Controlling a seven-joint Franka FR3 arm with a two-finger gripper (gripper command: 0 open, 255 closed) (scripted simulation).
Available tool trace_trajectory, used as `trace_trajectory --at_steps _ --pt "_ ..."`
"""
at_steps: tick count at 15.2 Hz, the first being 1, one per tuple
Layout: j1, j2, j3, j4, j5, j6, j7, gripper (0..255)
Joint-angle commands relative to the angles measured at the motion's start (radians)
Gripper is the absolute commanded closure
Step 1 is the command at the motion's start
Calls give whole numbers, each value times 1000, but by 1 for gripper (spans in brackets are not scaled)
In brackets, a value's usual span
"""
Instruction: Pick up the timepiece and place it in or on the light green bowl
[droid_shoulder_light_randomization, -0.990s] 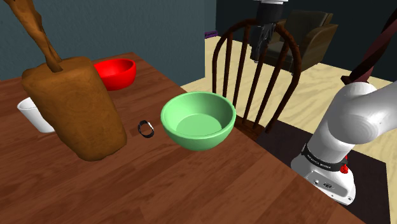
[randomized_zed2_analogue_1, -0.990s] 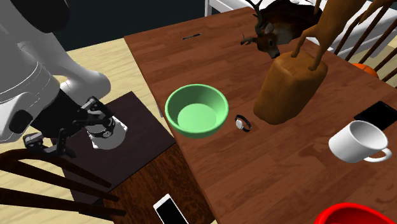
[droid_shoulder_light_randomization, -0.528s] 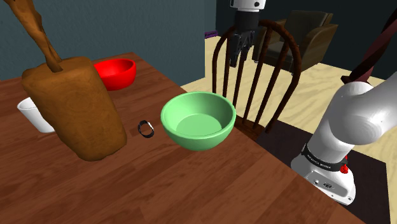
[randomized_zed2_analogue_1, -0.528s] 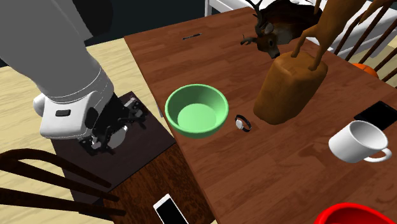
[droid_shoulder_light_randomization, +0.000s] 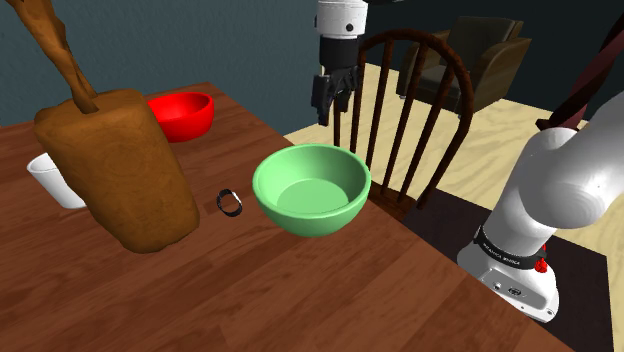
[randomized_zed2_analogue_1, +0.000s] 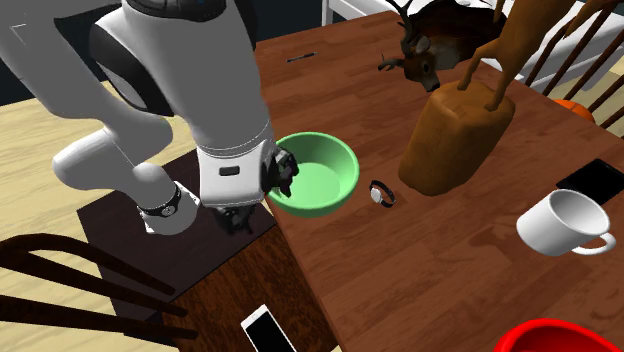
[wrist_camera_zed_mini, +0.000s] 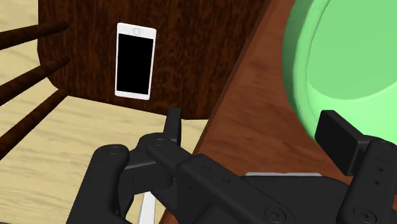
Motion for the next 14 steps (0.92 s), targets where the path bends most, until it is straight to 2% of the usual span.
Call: trace_trajectory --at_steps 1,7,14 --pt "11 64 31 43 -2 22 30 0" --pt "45 253 118 190 -36 63 128 0" --pt "106 500 196 415 -128 69 251 0"
